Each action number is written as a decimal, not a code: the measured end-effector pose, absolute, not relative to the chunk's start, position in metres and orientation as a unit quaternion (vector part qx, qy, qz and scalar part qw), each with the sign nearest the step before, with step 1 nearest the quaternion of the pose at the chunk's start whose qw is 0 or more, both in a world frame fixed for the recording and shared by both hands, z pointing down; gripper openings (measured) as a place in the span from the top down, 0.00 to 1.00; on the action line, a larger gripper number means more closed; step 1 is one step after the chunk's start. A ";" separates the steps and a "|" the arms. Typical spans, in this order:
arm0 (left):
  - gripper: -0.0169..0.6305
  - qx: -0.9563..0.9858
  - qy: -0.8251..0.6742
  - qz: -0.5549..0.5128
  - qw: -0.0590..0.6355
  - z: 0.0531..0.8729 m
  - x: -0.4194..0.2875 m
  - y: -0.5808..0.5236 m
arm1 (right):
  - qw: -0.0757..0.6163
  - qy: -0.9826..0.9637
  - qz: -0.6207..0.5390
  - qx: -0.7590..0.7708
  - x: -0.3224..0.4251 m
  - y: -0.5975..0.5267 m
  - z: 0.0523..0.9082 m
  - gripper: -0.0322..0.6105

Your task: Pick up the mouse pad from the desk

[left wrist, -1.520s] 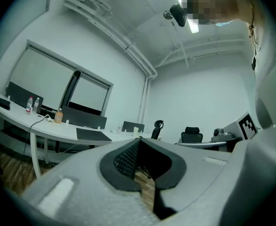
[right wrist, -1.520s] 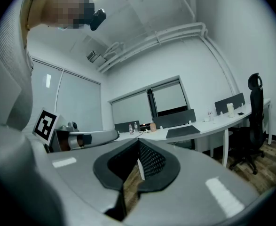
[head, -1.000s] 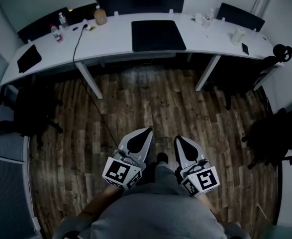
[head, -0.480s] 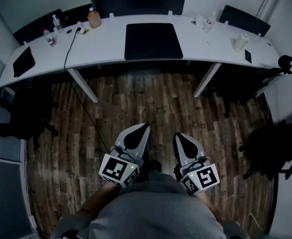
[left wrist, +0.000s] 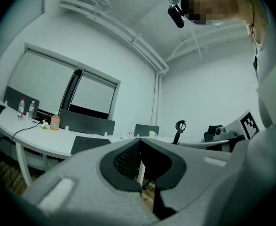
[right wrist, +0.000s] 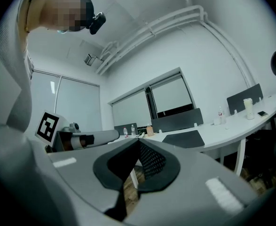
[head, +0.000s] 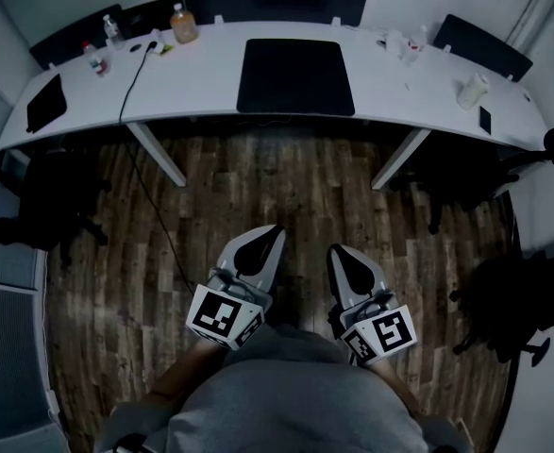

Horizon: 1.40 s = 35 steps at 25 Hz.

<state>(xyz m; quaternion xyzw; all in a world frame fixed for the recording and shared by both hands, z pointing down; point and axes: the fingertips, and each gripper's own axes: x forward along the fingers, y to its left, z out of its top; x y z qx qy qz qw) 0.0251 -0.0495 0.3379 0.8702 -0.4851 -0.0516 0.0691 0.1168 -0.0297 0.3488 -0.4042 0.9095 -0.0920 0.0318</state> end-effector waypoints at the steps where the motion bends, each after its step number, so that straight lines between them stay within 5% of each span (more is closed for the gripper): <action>1: 0.97 0.870 -0.486 -0.051 0.068 0.339 0.025 -0.052 | 0.031 0.911 -0.093 -0.401 0.115 -0.032 0.350 0.96; 35: 0.97 0.852 -0.516 -0.056 0.070 0.344 0.009 -0.091 | 0.034 0.921 -0.094 -0.375 0.099 -0.072 0.348 0.96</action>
